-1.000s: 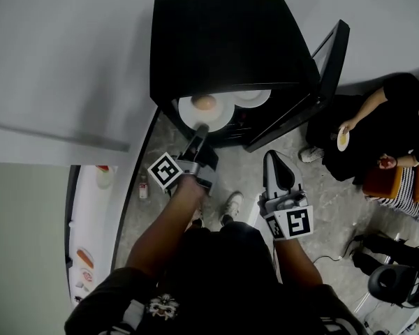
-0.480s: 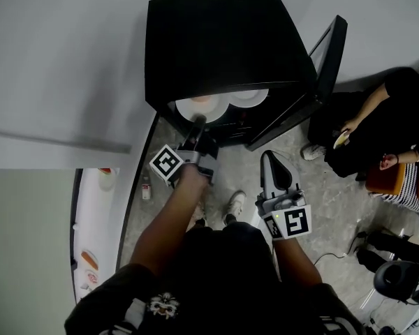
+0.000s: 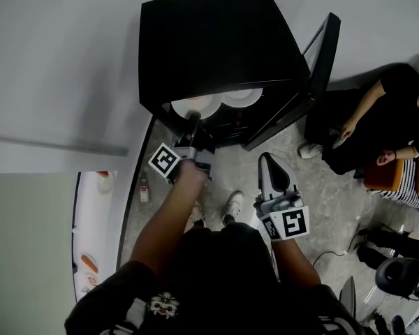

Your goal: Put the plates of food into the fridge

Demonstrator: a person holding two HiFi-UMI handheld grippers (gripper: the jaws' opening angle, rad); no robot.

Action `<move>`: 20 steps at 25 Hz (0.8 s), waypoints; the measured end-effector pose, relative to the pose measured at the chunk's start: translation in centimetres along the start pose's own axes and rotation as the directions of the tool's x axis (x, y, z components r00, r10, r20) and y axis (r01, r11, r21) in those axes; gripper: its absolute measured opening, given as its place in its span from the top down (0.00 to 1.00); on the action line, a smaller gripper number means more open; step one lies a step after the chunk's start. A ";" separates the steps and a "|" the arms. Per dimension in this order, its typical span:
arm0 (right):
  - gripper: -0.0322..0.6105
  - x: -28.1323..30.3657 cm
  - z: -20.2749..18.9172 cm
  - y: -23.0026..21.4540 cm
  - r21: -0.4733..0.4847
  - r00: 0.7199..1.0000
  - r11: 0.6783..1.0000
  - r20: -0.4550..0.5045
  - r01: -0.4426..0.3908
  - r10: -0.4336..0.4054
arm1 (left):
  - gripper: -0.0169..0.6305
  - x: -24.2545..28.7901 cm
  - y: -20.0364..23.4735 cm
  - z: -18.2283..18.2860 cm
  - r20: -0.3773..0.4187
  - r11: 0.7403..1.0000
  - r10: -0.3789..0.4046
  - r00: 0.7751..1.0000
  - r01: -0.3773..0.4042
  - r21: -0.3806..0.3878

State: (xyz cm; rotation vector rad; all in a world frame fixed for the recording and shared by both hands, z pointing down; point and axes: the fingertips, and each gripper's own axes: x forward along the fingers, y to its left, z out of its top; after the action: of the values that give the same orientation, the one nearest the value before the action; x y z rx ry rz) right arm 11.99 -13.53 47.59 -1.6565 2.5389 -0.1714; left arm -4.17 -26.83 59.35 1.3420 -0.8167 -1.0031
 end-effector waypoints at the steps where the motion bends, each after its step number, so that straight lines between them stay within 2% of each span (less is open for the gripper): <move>1: 0.91 0.0 0.0 0.0 0.002 1.000 1.000 0.000 0.001 -0.001 | 0.91 0.1 0.0 0.2 0.009 1.000 0.000 1.000 0.000 0.002; 7: 0.91 -0.3 -0.8 0.4 -0.011 0.999 1.000 -0.021 -0.025 0.025 | 0.91 0.6 0.2 1.5 0.044 1.000 -0.003 0.999 0.002 0.024; 11: 0.91 0.3 0.0 0.9 0.000 1.000 1.000 -0.002 -0.018 0.018 | 0.90 0.4 0.2 1.2 0.021 0.998 -0.003 1.000 0.002 0.060; 13: 0.91 0.5 0.3 1.1 0.000 1.000 1.000 0.004 -0.021 0.021 | 0.83 0.0 0.3 1.0 0.010 0.997 0.007 1.000 -0.008 0.081; 16: 0.91 0.8 0.5 1.3 -0.005 1.000 1.000 0.007 -0.030 0.030 | 0.80 -1.1 0.2 0.5 -0.015 0.991 0.029 0.999 -0.027 0.128; 20: 0.91 0.9 0.2 1.6 -0.024 0.999 0.999 0.010 -0.044 0.044 | 0.80 -2.8 -1.1 -0.8 -0.054 0.991 0.020 0.998 -0.012 0.131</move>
State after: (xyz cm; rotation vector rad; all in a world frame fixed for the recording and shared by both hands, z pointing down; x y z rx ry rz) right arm 10.23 -13.67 47.10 -1.6033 2.5772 -0.1293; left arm -4.61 -23.85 58.42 1.4663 -0.8618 -0.9085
